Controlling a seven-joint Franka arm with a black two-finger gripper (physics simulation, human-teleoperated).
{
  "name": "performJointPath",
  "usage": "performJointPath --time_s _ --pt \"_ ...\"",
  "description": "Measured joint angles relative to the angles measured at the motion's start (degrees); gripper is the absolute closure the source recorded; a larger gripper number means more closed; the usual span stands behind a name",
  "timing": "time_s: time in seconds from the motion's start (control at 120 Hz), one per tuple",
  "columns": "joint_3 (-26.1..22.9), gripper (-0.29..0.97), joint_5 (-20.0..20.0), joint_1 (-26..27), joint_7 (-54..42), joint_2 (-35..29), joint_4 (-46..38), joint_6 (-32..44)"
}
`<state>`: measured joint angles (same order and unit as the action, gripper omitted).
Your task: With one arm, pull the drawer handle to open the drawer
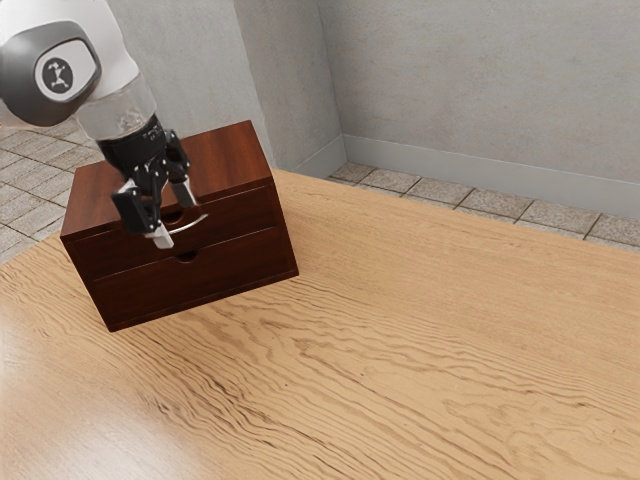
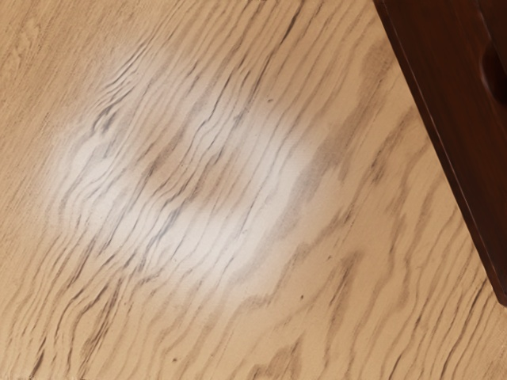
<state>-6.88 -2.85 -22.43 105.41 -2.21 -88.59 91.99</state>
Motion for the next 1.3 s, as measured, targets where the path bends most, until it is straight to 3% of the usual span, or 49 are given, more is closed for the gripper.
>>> performJointPath --time_s 0.517,0.792,1.3 --pt "1.62 0.09 3.68 -0.41 16.42 1.08 -4.99 8.29" --pt "1.6 0.17 6.63 0.81 20.28 2.44 -5.25 11.67" --pt "2.72 0.21 9.78 3.19 22.77 3.09 -6.0 16.02"
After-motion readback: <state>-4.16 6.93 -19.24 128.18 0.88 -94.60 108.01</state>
